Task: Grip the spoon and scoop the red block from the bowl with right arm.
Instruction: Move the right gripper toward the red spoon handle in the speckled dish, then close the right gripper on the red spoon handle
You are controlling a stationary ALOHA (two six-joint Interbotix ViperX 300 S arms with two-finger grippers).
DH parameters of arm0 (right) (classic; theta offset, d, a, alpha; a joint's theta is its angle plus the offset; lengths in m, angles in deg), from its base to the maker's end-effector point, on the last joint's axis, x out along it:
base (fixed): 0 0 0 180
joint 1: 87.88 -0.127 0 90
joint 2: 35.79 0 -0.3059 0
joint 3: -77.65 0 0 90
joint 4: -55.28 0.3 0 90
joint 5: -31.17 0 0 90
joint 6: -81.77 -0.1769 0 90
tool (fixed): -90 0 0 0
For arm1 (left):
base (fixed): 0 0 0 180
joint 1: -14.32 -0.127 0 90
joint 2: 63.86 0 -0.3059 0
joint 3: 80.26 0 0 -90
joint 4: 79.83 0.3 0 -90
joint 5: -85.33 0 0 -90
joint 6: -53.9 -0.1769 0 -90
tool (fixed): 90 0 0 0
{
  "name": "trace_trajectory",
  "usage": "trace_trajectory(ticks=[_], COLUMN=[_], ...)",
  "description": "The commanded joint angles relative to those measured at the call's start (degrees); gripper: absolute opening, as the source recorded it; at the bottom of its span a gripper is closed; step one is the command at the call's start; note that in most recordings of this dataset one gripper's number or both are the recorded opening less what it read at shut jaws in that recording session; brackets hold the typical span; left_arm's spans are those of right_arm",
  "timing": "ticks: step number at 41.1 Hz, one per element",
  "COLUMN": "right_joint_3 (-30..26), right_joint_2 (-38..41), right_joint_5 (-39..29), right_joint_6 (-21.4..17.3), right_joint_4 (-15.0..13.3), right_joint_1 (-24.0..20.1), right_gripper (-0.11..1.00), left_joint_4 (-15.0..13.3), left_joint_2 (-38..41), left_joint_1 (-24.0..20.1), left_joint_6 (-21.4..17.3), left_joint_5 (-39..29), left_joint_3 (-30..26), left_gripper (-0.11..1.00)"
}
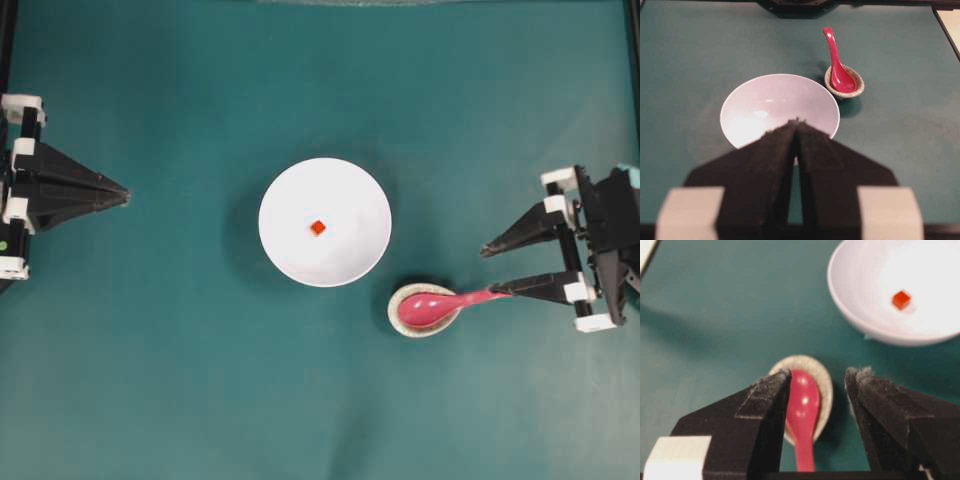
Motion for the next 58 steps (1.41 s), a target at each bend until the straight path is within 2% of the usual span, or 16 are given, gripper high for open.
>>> trace_trajectory(ticks=[1, 9, 18, 58], right_joint_3=[0.4, 4.0, 7.5, 9.0], right_joint_2=[1.8, 6.4, 10.9, 27.0], right_joint_5=[3.1, 12.0, 20.0, 31.8], right_joint_6=[-0.1, -0.1, -0.1, -1.4], right_joint_4=[0.3, 1.7, 1.8, 1.7], right_joint_1=[-0.7, -1.9, -2.1, -5.0], right_gripper=[0.54, 0.54, 0.54, 0.54], left_joint_4=[0.1, 0.1, 0.1, 0.0], left_joint_2=[0.4, 0.4, 0.4, 0.5], left_joint_1=[0.1, 0.1, 0.2, 0.1], left_joint_6=[0.1, 0.1, 0.1, 0.1], left_joint_5=[0.2, 0.2, 0.2, -0.9], left_joint_3=[-1.5, -1.6, -1.6, -1.6], left_gripper=[0.00, 0.00, 0.00, 0.00])
